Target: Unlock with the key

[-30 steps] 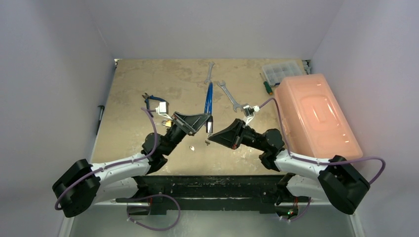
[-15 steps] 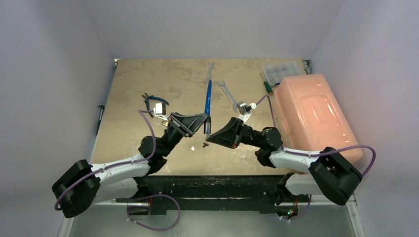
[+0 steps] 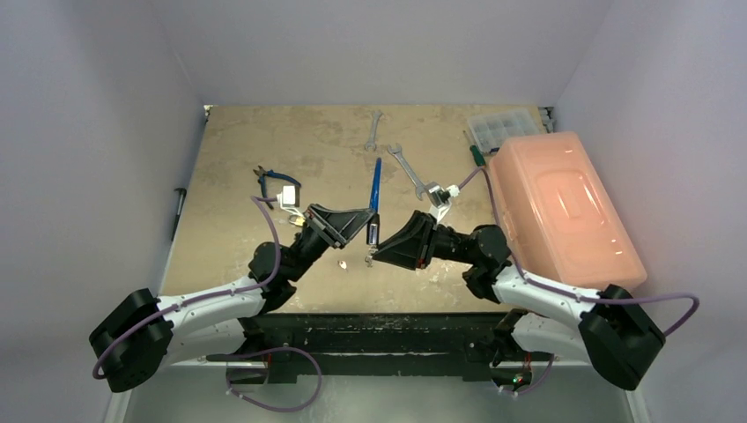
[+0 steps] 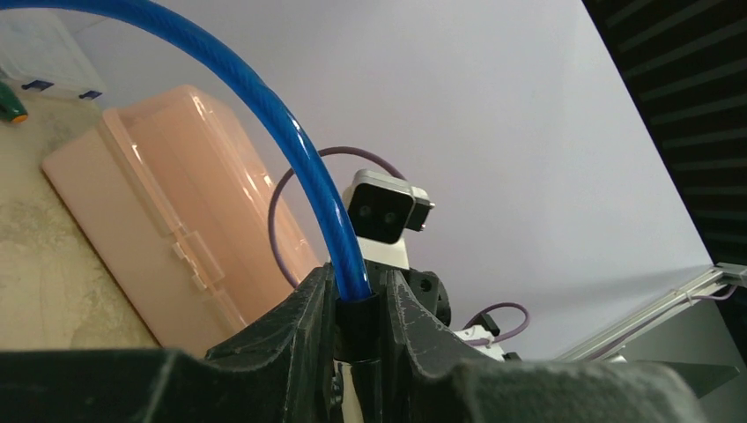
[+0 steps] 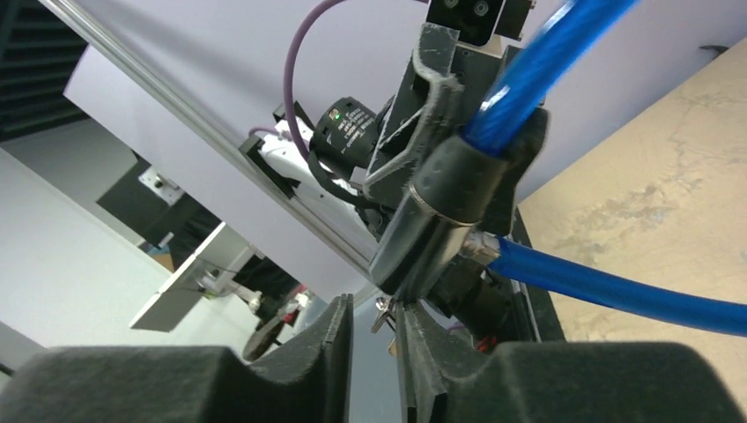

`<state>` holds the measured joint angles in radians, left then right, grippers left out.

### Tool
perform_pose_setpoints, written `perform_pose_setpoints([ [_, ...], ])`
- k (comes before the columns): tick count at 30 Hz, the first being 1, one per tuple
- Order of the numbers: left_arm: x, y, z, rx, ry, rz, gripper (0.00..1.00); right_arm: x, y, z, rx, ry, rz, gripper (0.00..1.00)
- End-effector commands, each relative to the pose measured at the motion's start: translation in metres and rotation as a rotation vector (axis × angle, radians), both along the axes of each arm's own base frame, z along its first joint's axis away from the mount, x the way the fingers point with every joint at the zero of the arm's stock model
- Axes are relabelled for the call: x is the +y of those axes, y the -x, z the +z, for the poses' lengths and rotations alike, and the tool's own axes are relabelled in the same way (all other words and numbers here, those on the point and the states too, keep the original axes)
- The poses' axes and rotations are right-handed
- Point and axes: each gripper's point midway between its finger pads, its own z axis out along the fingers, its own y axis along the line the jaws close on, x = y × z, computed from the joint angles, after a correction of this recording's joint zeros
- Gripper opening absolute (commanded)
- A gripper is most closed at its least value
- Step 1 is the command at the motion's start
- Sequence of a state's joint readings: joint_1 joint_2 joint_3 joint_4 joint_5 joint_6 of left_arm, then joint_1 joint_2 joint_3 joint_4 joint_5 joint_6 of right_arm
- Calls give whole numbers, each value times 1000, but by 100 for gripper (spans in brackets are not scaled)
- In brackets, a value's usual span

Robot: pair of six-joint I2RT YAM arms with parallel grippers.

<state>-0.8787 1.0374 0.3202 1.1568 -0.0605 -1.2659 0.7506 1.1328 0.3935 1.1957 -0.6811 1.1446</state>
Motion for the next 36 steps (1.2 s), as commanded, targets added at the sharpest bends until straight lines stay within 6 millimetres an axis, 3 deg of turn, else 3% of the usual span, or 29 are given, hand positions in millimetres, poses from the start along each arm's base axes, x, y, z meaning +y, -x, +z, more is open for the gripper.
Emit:
perform_pose_setpoints([
  [1, -4, 3, -11, -23, -66, 3, 0, -5, -4, 9, -91, 26, -64, 34],
  [7, -5, 0, -16, -16, -88, 15, 0, -10, -6, -26, -67, 189, -109, 52],
  [11, -4, -1, -19, -9, -100, 23, 0, -16, -10, -38, -75, 289, -160, 64],
  [15, -5, -2, -22, -3, -109, 25, 0, -26, -28, -49, -62, 434, -273, 75],
  [25, -7, -10, -40, 43, -159, 49, 0, -43, -45, -46, -51, 603, -384, 86],
  [36, -14, -26, -73, 119, -252, 91, 0, -48, -50, -58, 46, 688, -415, 86],
])
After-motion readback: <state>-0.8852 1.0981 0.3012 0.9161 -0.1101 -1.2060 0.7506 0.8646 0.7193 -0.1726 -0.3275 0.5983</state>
